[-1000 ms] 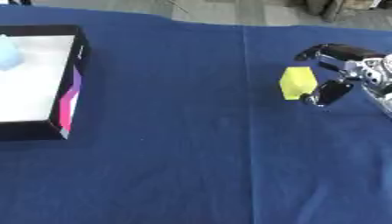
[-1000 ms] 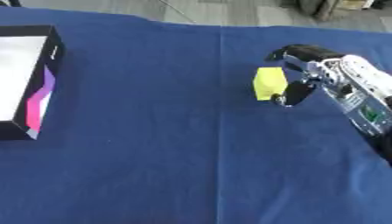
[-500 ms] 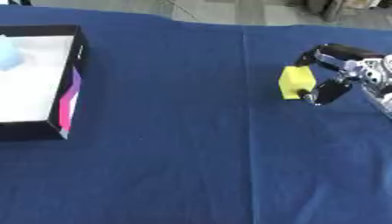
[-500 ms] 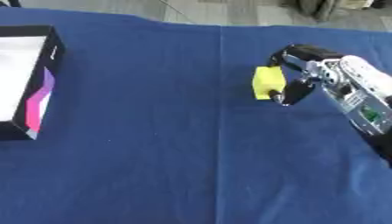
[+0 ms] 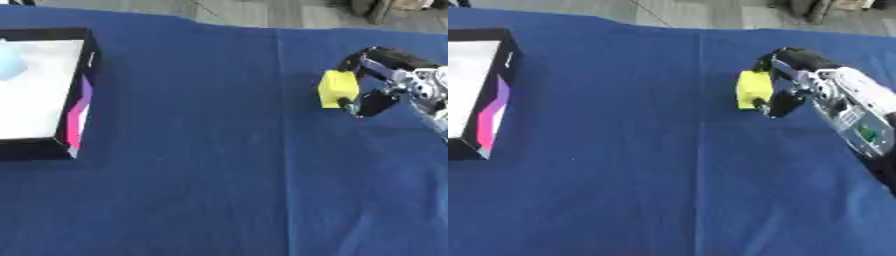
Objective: Pick up the objects with one hand, pass them to the other hand, and then place them into the box on the other side of the table.
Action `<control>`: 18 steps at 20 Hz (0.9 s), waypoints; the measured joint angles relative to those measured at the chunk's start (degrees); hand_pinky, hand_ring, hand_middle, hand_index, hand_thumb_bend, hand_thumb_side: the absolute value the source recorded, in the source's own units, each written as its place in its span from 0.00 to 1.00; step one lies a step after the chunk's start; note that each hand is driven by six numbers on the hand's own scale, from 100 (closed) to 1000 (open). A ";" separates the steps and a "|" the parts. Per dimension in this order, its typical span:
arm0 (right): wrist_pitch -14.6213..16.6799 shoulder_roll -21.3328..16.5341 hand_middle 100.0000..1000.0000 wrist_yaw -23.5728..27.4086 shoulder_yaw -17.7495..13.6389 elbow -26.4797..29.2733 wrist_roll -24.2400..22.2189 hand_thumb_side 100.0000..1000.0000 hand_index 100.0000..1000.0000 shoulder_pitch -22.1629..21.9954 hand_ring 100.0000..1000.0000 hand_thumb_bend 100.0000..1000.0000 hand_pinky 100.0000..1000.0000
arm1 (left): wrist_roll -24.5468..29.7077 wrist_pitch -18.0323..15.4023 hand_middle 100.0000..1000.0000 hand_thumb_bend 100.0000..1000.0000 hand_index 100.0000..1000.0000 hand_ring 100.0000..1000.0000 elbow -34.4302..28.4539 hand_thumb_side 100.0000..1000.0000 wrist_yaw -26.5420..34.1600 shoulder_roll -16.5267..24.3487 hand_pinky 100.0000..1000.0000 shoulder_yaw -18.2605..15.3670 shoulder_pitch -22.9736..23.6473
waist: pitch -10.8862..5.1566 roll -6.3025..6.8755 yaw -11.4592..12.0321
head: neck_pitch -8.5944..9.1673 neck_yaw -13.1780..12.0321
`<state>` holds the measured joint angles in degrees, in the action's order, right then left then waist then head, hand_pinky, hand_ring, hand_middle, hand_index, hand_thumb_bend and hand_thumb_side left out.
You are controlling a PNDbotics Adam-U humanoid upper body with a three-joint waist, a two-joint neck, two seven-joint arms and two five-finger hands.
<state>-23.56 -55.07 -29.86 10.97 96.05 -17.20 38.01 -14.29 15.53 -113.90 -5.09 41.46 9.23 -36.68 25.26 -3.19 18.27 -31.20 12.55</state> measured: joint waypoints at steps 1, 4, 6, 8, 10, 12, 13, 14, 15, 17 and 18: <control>-1.19 0.21 0.40 1.05 -0.21 1.53 1.16 0.00 0.47 -0.01 0.63 0.03 0.82 | -0.12 0.20 0.70 0.00 0.81 0.78 0.00 0.55 0.00 0.20 0.75 -0.02 0.00 | -0.60 0.31 -0.68 | -0.47 -0.43; -5.30 1.12 0.40 4.00 -0.71 6.93 4.09 0.00 0.48 -0.41 0.62 0.00 0.82 | -0.33 1.19 0.69 0.00 0.81 0.77 0.00 0.55 0.12 1.12 0.75 -0.24 -0.16 | -2.44 1.03 -2.31 | -1.69 -1.70; -8.03 2.21 0.41 5.52 -0.85 10.57 5.40 0.00 0.48 -0.78 0.61 0.00 0.81 | -0.22 2.05 0.70 0.00 0.81 0.77 0.00 0.53 0.44 1.91 0.75 -0.41 -0.63 | -3.14 1.44 -3.27 | -2.57 -2.54; -10.49 3.93 0.40 6.71 -1.05 13.86 6.64 0.00 0.48 -0.84 0.60 0.00 0.81 | 0.30 2.88 0.71 0.00 0.82 0.77 0.00 0.52 1.01 2.76 0.75 -0.43 -1.65 | -3.96 2.08 -4.36 | -3.50 -3.49; -12.49 6.84 0.41 7.90 -1.08 16.00 8.45 0.00 0.48 -0.69 0.58 0.00 0.79 | 1.28 3.72 0.72 0.00 0.83 0.78 -0.01 0.48 1.67 3.83 0.75 -0.47 -2.84 | -5.35 2.70 -5.43 | -4.30 -4.70; -13.71 10.38 0.41 9.32 -0.99 17.02 11.06 0.00 0.49 -0.58 0.58 0.00 0.79 | 2.61 4.36 0.74 0.00 0.85 0.78 -0.03 0.48 2.10 5.12 0.76 -0.51 -4.13 | -6.17 3.17 -6.23 | -4.94 -5.94; -13.98 12.13 0.41 9.97 -0.73 17.24 12.50 0.00 0.49 -0.52 0.58 0.00 0.79 | 3.42 4.63 0.75 0.00 0.85 0.79 -0.03 0.45 2.14 5.70 0.76 -0.51 -4.79 | -6.26 3.42 -6.47 | -5.19 -6.45; -14.04 13.88 0.41 10.49 -0.22 17.32 13.88 0.00 0.49 -0.52 0.58 0.00 0.79 | 4.33 4.91 0.75 0.00 0.86 0.79 -0.03 0.45 2.14 6.22 0.77 -0.48 -5.50 | -6.32 3.64 -6.66 | -5.53 -6.87; -13.98 15.58 0.41 10.84 0.47 17.33 15.16 0.00 0.49 -0.64 0.57 0.00 0.78 | 5.35 5.27 0.75 0.00 0.86 0.79 -0.03 0.45 2.14 6.66 0.77 -0.35 -6.21 | -6.50 3.85 -6.85 | -5.91 -7.25; -13.72 18.44 0.41 11.11 2.01 17.34 17.29 0.00 0.49 -0.95 0.57 0.00 0.78 | 7.44 6.14 0.75 0.00 0.86 0.79 -0.04 0.46 2.15 7.36 0.77 -0.05 -7.24 | -6.90 4.14 -7.03 | -6.72 -7.97; -13.50 19.83 0.41 11.09 2.96 17.34 18.12 0.00 0.49 -1.26 0.57 0.00 0.78 | 8.57 6.78 0.75 0.00 0.86 0.79 -0.05 0.46 2.19 7.72 0.77 0.24 -7.59 | -7.08 4.18 -7.22 | -7.21 -8.35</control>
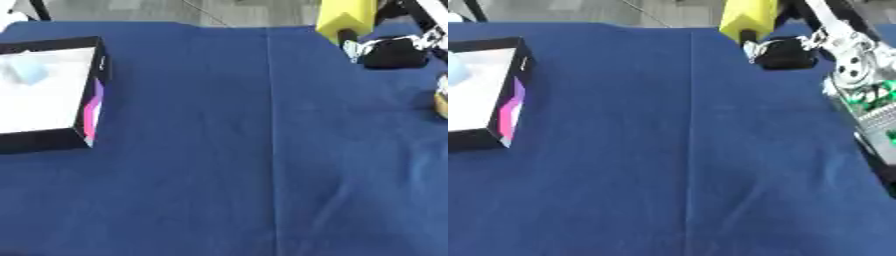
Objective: Pick up the objects with one hand, pass them to the other hand, and then place them into the box on the other side of the table.
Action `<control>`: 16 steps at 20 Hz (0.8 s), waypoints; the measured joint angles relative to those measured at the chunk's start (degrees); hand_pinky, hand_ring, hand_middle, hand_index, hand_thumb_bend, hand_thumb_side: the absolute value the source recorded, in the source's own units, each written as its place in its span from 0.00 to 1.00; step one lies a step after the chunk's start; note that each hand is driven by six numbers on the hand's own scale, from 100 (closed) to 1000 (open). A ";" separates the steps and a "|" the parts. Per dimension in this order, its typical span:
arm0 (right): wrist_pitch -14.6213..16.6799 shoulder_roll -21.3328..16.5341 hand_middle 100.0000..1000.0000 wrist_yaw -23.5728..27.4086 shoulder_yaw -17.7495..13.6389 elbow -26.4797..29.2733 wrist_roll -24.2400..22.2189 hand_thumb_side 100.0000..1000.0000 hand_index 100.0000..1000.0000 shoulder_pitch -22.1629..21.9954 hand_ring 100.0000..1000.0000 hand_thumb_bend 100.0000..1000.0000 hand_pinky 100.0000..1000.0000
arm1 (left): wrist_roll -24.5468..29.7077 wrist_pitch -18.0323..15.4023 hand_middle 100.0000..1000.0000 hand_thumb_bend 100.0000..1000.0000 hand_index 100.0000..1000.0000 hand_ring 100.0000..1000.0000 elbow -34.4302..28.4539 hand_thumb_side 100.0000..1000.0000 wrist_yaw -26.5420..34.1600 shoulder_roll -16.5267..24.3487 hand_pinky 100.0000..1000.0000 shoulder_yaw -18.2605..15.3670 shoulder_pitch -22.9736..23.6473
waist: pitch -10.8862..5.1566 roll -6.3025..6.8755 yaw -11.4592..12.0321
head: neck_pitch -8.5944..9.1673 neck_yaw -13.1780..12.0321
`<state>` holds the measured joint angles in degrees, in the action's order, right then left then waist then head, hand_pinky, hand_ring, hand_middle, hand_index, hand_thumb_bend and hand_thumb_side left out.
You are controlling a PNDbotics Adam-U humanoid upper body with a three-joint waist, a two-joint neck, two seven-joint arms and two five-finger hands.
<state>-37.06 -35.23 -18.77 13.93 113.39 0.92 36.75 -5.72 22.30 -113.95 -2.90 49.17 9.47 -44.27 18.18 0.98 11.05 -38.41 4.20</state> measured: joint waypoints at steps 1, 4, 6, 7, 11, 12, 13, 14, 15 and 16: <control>0.19 1.33 0.41 -0.20 0.98 0.01 0.75 0.00 0.49 -0.28 0.56 0.00 0.78 | 1.20 0.72 0.75 0.00 0.86 0.79 0.00 0.46 0.05 0.32 0.77 0.45 -0.43 | -0.14 0.00 -0.27 | -0.50 -0.37; 0.26 4.71 0.41 -1.48 3.99 0.01 3.29 0.00 0.49 -0.75 0.56 0.00 0.77 | 5.54 2.92 0.76 0.00 0.88 0.79 -0.01 0.47 -0.03 0.90 0.78 2.23 -2.20 | -0.59 -0.01 -0.52 | -1.49 -1.23; -0.02 6.44 0.41 -2.38 5.93 0.01 5.25 0.00 0.49 -0.77 0.55 0.00 0.76 | 9.15 3.96 0.76 0.00 0.88 0.80 -0.01 0.45 -0.51 1.14 0.79 3.76 -3.73 | -0.77 0.00 -0.49 | -1.81 -1.30; -0.29 7.27 0.41 -2.72 6.80 0.01 6.34 0.00 0.49 -0.74 0.55 0.00 0.76 | 11.19 4.27 0.77 0.00 0.89 0.80 -0.01 0.44 -0.89 1.27 0.80 4.67 -4.70 | -0.80 0.02 -0.41 | -1.82 -1.30; -1.11 9.86 0.41 -3.09 10.14 0.01 10.65 0.00 0.49 -0.34 0.55 0.00 0.76 | 20.59 4.96 0.79 0.10 0.91 0.82 -0.03 0.43 -3.01 1.29 0.83 8.55 -7.89 | -0.81 0.02 -0.22 | -1.82 -1.46; -1.17 10.34 0.41 -3.09 10.90 0.01 11.59 0.00 0.49 -0.20 0.55 0.00 0.76 | 22.93 5.12 0.79 0.13 0.91 0.82 -0.04 0.43 -3.51 1.29 0.83 9.41 -8.51 | -0.81 0.01 -0.14 | -1.82 -1.51; -1.21 10.74 0.41 -3.09 11.59 0.01 12.42 0.00 0.49 -0.01 0.54 0.00 0.76 | 25.04 5.33 0.79 0.18 0.91 0.83 -0.05 0.43 -3.90 1.29 0.83 10.15 -9.01 | -0.82 0.01 -0.09 | -1.82 -1.51; -1.21 11.06 0.41 -3.09 12.24 0.01 13.19 0.00 0.49 0.13 0.54 0.00 0.75 | 27.00 5.62 0.79 0.23 0.91 0.83 -0.08 0.43 -4.19 1.29 0.83 10.89 -9.42 | -0.83 0.00 -0.09 | -1.81 -1.51; -1.16 11.37 0.41 -3.08 12.85 0.01 13.91 0.00 0.49 0.20 0.54 0.00 0.75 | 28.79 5.99 0.80 0.25 0.91 0.83 -0.11 0.43 -4.47 1.29 0.83 11.65 -9.82 | -0.83 0.00 -0.07 | -1.81 -1.51; -1.08 11.55 0.41 -3.08 13.43 0.01 14.57 0.00 0.49 0.35 0.54 0.00 0.75 | 30.36 6.37 0.80 0.28 0.91 0.83 -0.15 0.44 -4.73 1.28 0.84 12.32 -10.21 | -0.84 0.00 -0.05 | -1.80 -1.50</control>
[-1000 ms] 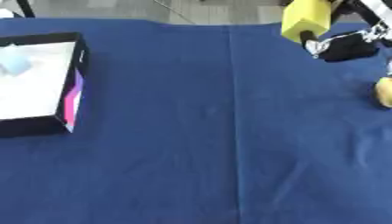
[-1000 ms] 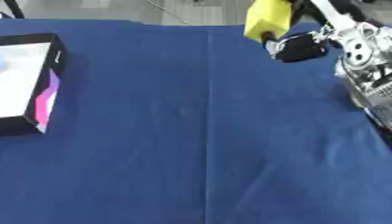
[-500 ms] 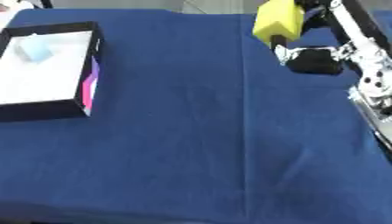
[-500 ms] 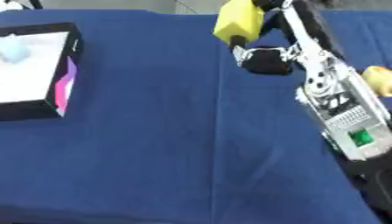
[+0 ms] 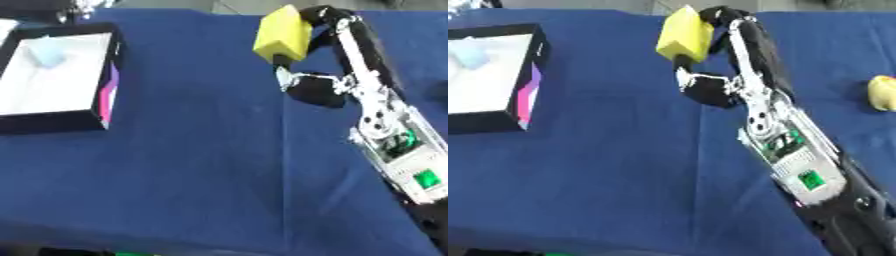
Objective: Pick up the objects with one hand, pass them to the other hand, and then place them into the box on the other side of the table.
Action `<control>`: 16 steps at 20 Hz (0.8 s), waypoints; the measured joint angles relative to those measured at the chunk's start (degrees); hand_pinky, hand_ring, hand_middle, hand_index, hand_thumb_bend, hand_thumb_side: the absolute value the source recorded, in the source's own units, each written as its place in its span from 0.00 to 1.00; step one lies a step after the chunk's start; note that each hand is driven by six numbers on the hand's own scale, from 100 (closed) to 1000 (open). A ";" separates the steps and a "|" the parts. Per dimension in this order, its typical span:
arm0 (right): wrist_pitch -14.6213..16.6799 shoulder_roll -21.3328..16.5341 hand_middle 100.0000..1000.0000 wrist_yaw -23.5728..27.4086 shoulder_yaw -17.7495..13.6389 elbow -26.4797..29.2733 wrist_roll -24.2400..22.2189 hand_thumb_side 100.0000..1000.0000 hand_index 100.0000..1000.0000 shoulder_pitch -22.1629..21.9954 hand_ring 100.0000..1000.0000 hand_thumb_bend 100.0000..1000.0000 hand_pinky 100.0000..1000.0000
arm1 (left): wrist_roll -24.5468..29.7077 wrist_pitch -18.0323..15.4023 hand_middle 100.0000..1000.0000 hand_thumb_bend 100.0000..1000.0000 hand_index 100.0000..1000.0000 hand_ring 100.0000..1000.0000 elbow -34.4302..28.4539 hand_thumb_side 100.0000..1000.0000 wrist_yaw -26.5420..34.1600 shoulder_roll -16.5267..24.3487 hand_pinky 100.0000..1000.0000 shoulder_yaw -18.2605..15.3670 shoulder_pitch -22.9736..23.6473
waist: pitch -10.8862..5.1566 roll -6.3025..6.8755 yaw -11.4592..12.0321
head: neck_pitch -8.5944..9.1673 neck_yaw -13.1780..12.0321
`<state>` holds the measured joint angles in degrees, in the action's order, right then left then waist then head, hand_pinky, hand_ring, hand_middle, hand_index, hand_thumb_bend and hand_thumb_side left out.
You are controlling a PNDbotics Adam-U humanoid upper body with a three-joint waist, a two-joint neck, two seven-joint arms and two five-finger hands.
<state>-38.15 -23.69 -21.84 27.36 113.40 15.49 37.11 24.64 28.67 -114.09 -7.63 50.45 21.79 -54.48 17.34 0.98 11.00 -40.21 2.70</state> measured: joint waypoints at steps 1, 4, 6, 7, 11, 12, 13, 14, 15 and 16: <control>0.13 0.20 0.41 0.00 0.56 0.00 0.56 0.00 0.49 0.14 0.54 0.00 0.75 | 1.35 0.39 0.80 0.29 0.91 0.83 -0.01 0.43 -0.25 -0.02 0.84 0.61 -0.34 | 0.00 0.00 0.02 | 0.00 0.01; 0.79 0.63 0.41 -0.08 2.39 0.00 2.04 0.00 0.49 0.45 0.54 0.00 0.75 | 4.52 1.98 0.80 0.32 0.92 0.83 -0.07 0.41 -1.07 -0.37 0.84 3.21 -1.91 | 0.00 0.00 0.07 | 0.00 0.04; 1.48 1.00 0.41 -0.29 3.44 0.00 3.17 0.00 0.49 0.69 0.54 0.00 0.75 | 5.42 2.75 0.80 0.34 0.92 0.84 -0.14 0.36 -2.04 -1.05 0.85 5.05 -3.01 | 0.00 0.00 0.07 | 0.00 0.11; 1.93 1.17 0.41 -0.44 3.92 0.00 3.79 0.00 0.49 0.70 0.54 0.00 0.75 | 5.46 2.93 0.81 0.35 0.92 0.84 -0.15 0.35 -2.68 -1.35 0.85 5.98 -3.50 | 0.00 0.00 0.06 | 0.01 0.15; 3.79 1.37 0.41 -0.89 5.75 0.00 5.69 0.00 0.49 0.69 0.54 0.00 0.75 | 4.58 3.72 0.81 0.42 0.92 0.84 -0.15 0.31 -6.06 -3.05 0.86 9.61 -5.46 | 0.00 -0.01 0.05 | 0.03 0.39; 4.22 1.41 0.41 -1.00 6.14 0.00 6.06 0.00 0.48 0.69 0.53 0.00 0.75 | 4.31 3.97 0.81 0.45 0.91 0.85 -0.15 0.30 -6.96 -3.48 0.86 10.51 -5.95 | 0.00 -0.01 0.04 | 0.04 0.40; 4.67 1.44 0.41 -1.13 6.51 0.00 6.39 0.00 0.48 0.69 0.54 0.00 0.75 | 4.06 4.24 0.81 0.46 0.91 0.85 -0.16 0.29 -7.91 -3.91 0.86 11.36 -6.32 | 0.00 -0.01 0.02 | 0.05 0.40; 5.18 1.45 0.41 -1.28 6.88 0.00 6.64 0.00 0.48 0.68 0.53 0.00 0.75 | 3.85 4.51 0.81 0.47 0.91 0.85 -0.16 0.28 -8.99 -4.33 0.86 12.17 -6.66 | 0.00 -0.02 0.02 | 0.07 0.40; 5.66 1.45 0.41 -1.55 7.24 0.00 6.83 0.00 0.48 0.67 0.53 0.00 0.75 | 3.73 4.75 0.81 0.49 0.91 0.85 -0.16 0.28 -10.02 -4.71 0.87 12.91 -6.92 | 0.00 -0.03 0.01 | 0.08 0.40; 6.14 1.46 0.41 -1.84 7.60 0.00 6.93 0.00 0.48 0.65 0.53 0.00 0.75 | 3.77 4.98 0.81 0.50 0.91 0.85 -0.16 0.29 -11.05 -5.08 0.87 13.60 -7.14 | 0.01 -0.03 -0.01 | 0.09 0.39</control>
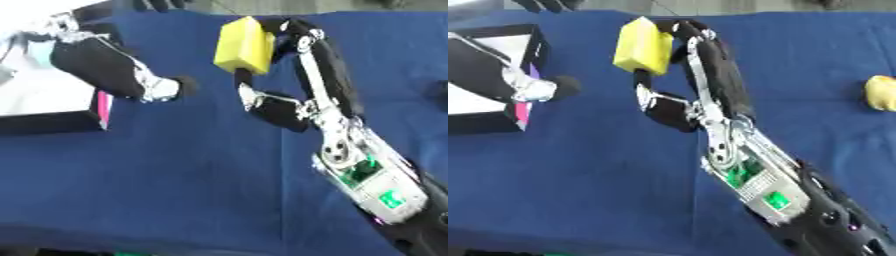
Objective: Pick up the objects with one hand, pass them to the other hand, and then place them into the box on the other side of the table.
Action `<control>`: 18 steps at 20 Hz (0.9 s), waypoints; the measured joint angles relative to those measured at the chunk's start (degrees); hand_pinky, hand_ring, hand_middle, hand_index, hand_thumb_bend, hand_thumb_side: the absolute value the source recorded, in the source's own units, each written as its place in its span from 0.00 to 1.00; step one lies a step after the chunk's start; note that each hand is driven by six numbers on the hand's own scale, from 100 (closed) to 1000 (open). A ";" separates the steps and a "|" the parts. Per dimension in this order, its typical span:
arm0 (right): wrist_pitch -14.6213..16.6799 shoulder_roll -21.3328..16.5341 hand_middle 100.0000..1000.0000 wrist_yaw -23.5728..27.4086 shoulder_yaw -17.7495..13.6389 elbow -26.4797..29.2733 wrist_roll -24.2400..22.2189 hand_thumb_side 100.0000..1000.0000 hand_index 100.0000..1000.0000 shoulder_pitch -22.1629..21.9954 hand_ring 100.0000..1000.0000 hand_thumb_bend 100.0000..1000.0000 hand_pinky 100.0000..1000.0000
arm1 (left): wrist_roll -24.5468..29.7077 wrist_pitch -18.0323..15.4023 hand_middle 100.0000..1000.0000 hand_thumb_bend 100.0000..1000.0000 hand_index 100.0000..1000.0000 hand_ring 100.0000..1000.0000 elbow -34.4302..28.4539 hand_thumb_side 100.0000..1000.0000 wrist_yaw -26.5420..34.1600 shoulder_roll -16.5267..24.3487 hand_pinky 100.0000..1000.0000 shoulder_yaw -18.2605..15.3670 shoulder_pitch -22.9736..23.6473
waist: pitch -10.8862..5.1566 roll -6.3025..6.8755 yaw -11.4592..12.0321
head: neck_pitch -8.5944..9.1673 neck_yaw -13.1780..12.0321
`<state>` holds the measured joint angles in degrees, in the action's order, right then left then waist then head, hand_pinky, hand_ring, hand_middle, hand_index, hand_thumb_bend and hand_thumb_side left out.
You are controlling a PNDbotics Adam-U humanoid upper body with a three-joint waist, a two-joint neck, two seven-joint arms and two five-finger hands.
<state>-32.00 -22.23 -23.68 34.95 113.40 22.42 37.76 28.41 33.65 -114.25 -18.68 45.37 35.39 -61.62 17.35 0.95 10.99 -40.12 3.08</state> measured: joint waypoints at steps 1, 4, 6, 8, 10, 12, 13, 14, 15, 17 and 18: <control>0.40 0.06 0.41 -0.29 0.28 0.00 0.08 0.00 0.48 -0.02 0.53 0.00 0.75 | 0.17 0.25 0.82 0.51 0.91 0.85 0.00 0.30 -1.03 -0.33 0.87 0.66 -0.15 | 0.01 -0.01 -0.01 | 0.01 -0.02; 1.34 0.32 0.41 -0.90 1.00 0.00 0.15 0.00 0.48 -0.23 0.53 0.00 0.75 | 1.14 1.01 0.81 0.49 0.91 0.85 0.00 0.28 -3.47 -1.20 0.87 2.03 -0.50 | 0.02 -0.03 -0.02 | 0.01 -0.13; 1.99 0.33 0.41 -1.36 1.45 0.00 -0.04 0.00 0.48 -0.41 0.53 0.00 0.75 | 1.47 1.51 0.81 0.40 0.91 0.85 0.00 0.26 -5.02 -1.64 0.86 2.36 -0.79 | 0.03 -0.07 -0.02 | 0.03 -0.26; 2.61 0.34 0.41 -1.89 1.80 0.00 -0.38 0.00 0.48 -0.47 0.53 0.00 0.75 | 1.18 2.11 0.80 0.33 0.90 0.84 0.00 0.26 -5.97 -2.10 0.86 2.46 -0.85 | 0.05 -0.17 -0.01 | 0.27 -0.47; 3.10 0.35 0.41 -2.46 1.93 0.00 -0.75 0.00 0.48 -0.52 0.53 0.00 0.75 | 0.62 2.57 0.80 0.28 0.90 0.84 0.00 0.27 -6.18 -2.43 0.85 2.50 -0.86 | 0.06 -0.24 -0.01 | 0.48 -0.59; 3.46 0.36 0.41 -2.92 2.18 0.00 -1.04 0.00 0.48 -0.57 0.53 0.00 0.75 | -0.06 2.85 0.80 0.25 0.90 0.84 0.00 0.27 -6.15 -2.60 0.85 2.80 -0.92 | 0.08 -0.25 -0.01 | 0.49 -0.70; 3.66 0.37 0.41 -3.11 2.21 0.00 -1.12 0.00 0.48 -0.64 0.53 0.00 0.75 | -0.39 2.98 0.80 0.23 0.90 0.84 0.00 0.26 -6.08 -2.73 0.85 2.88 -0.93 | 0.08 -0.26 -0.01 | 0.49 -0.75; 3.88 0.37 0.41 -3.28 2.24 0.00 -1.22 0.00 0.48 -0.68 0.53 0.00 0.75 | -0.68 3.12 0.79 0.21 0.89 0.84 0.00 0.26 -6.05 -2.88 0.85 3.04 -0.93 | 0.08 -0.28 -0.01 | 0.49 -0.78; 4.18 0.37 0.41 -3.39 2.30 0.00 -1.31 0.00 0.48 -0.69 0.53 0.00 0.75 | -0.91 3.30 0.79 0.20 0.89 0.83 0.00 0.26 -6.05 -3.03 0.84 3.19 -0.93 | 0.09 -0.29 -0.01 | 0.49 -0.83; 4.59 0.37 0.41 -3.67 2.52 0.00 -1.51 0.00 0.48 -0.73 0.53 0.00 0.75 | -1.25 3.61 0.78 0.19 0.88 0.83 0.00 0.27 -6.05 -3.04 0.84 3.39 -0.93 | 0.09 -0.30 -0.01 | 0.49 -0.92; 4.74 0.37 0.41 -3.76 2.55 0.00 -1.65 0.00 0.48 -0.74 0.53 0.00 0.75 | -1.34 3.70 0.78 0.19 0.88 0.83 0.00 0.28 -6.04 -3.05 0.84 3.51 -0.93 | 0.10 -0.30 -0.01 | 0.49 -0.93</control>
<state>-27.26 -21.85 -27.44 37.51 113.40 20.77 37.02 27.06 37.36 -114.25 -24.72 42.32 38.90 -62.55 17.44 0.65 10.99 -39.63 2.16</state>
